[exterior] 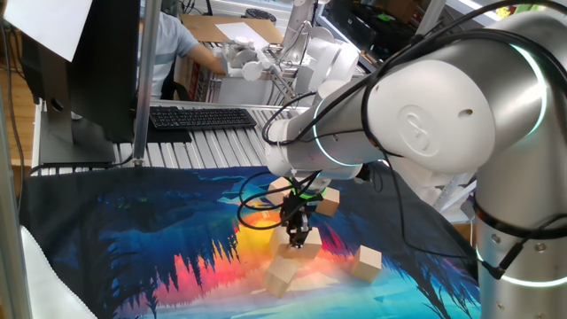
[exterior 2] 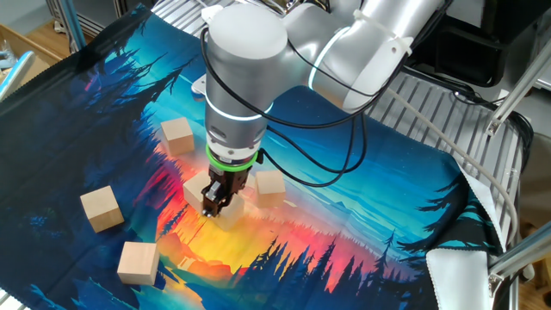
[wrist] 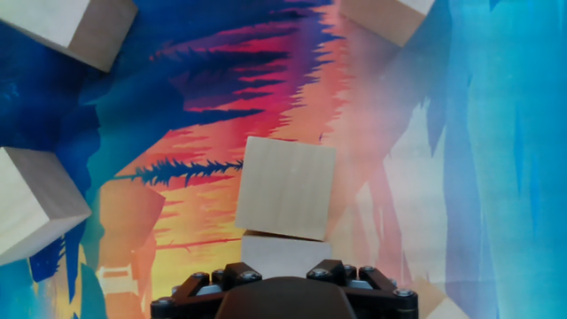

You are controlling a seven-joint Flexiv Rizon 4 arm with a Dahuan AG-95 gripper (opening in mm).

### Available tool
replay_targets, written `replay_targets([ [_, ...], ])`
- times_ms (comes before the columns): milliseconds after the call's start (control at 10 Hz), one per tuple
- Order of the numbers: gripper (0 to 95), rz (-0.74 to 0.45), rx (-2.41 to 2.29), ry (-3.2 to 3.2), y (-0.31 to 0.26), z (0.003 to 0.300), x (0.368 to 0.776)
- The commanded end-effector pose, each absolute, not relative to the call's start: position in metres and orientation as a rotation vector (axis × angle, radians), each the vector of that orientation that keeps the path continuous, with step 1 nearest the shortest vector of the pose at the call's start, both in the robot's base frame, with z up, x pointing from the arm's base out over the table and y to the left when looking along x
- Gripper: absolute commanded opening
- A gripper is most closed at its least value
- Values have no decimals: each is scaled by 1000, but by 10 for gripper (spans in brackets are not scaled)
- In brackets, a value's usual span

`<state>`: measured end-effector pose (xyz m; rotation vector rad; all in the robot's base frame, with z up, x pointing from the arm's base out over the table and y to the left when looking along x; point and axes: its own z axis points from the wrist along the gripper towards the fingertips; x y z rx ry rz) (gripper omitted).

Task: Stack the blocks into a pyramid shape

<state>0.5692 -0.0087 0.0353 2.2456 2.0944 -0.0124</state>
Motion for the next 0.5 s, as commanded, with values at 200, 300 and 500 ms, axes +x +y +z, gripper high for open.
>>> replay_targets([
  [200, 0, -9, 2248, 2093, -9, 33, 570],
  [300, 0, -11, 2237, 2104, -9, 31, 570],
  [500, 380, -5, 2244, 2103, -9, 32, 570],
])
